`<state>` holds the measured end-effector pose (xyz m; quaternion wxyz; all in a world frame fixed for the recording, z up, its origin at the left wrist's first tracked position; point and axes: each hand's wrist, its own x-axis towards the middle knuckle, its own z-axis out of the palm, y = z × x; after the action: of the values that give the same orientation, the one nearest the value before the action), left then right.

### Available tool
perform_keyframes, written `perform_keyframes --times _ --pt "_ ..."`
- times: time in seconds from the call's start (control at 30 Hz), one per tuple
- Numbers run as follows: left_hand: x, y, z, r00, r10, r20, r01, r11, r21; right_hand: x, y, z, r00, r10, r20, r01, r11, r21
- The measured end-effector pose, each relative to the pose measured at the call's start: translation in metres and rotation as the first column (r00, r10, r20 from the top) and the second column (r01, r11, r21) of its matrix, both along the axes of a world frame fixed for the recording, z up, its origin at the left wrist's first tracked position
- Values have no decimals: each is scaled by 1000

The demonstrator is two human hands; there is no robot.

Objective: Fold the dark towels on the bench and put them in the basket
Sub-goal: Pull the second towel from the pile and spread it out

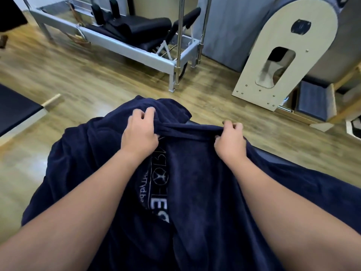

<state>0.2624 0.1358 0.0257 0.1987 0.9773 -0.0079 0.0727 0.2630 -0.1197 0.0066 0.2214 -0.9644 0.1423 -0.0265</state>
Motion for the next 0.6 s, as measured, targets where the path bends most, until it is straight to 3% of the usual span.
perform_keyframes --times 0.1,0.2,0.27,0.33,0.4,0.5,0.6 --pt "-3 8 -6 965 120 -235 -62 969 241 -2 11 -17 961 156 -227 -151 988 40" --pt "-21 23 -33 780 232 -581 -88 960 264 -26 25 -38 880 325 -345 -338 941 25" --pt "-35 30 -48 705 212 -677 28 945 325 -47 33 -48 841 410 -352 -440 898 -5" --pt "-46 36 -61 737 198 -646 69 929 364 -68 41 -56 807 486 -336 -516 857 -1" --pt "-51 40 -64 789 170 -590 22 952 304 -85 48 -60 778 545 -313 -562 826 40" --pt "-62 42 -48 845 137 -517 -149 989 17 -105 61 -61 758 602 -251 -599 794 98" --pt "-78 36 -25 888 80 -453 -203 952 -230 -123 77 -49 792 593 -144 -558 799 223"
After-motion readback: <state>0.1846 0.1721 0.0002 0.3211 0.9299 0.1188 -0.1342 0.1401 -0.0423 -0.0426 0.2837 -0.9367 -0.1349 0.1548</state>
